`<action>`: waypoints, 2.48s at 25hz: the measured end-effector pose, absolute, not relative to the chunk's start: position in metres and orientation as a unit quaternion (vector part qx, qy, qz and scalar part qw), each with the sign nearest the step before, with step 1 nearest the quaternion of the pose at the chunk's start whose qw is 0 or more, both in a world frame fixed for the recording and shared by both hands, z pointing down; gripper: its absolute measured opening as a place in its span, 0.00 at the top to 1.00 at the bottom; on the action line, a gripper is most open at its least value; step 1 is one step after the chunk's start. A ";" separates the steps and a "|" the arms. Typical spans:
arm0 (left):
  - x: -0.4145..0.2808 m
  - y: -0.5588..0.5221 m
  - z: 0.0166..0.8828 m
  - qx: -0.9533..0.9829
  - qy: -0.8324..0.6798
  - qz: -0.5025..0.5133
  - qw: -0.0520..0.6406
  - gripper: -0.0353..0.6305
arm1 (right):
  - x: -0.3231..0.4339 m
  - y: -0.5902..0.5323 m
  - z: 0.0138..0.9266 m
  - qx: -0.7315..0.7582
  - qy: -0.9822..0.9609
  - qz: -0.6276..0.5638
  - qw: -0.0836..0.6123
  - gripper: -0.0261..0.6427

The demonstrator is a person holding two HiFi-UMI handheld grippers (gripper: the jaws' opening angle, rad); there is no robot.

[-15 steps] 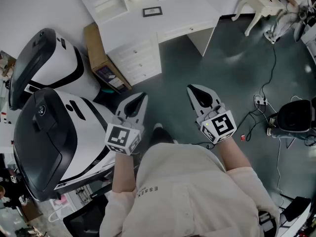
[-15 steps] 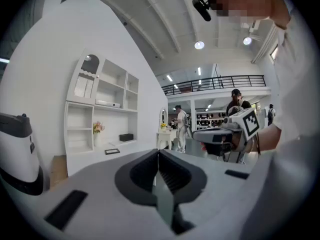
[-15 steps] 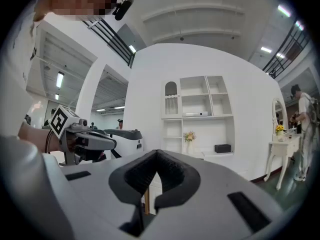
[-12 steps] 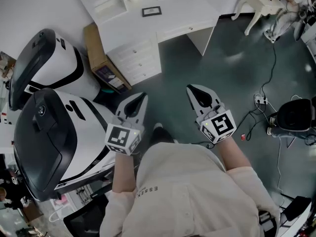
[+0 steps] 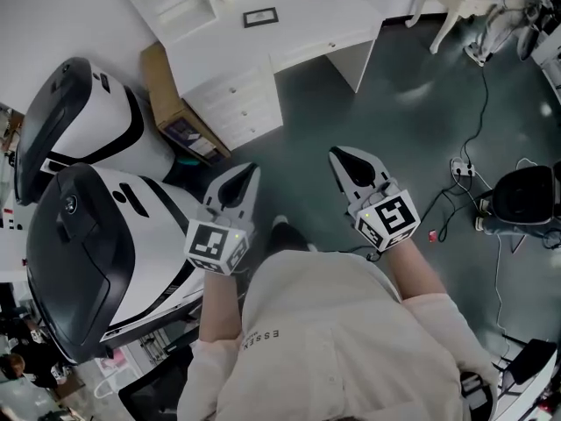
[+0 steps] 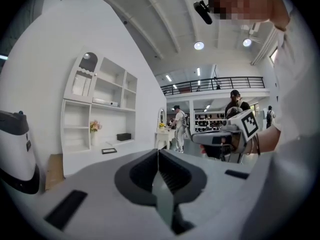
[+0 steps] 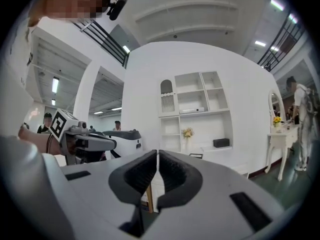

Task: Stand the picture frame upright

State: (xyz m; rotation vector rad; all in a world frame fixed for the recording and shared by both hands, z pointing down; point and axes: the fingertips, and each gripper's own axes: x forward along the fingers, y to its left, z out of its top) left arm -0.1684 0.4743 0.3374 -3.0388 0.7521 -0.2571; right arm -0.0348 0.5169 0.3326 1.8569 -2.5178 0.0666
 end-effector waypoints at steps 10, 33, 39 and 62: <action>-0.150 0.456 0.349 -0.968 0.238 -0.077 -0.023 0.72 | -0.019 0.503 0.348 0.591 -0.805 0.045 0.019 0.66; -0.104 0.172 0.340 -0.979 0.189 -0.077 -0.031 0.73 | 0.027 0.222 0.339 0.615 -0.784 0.074 0.034 0.66; -0.095 0.095 0.338 -0.981 0.180 -0.074 -0.024 0.72 | 0.036 0.144 0.340 0.622 -0.778 0.077 0.039 0.66; -0.032 -0.095 0.362 -0.953 0.283 -0.093 -0.053 0.71 | 0.117 -0.095 0.407 0.547 -0.814 0.155 0.116 0.66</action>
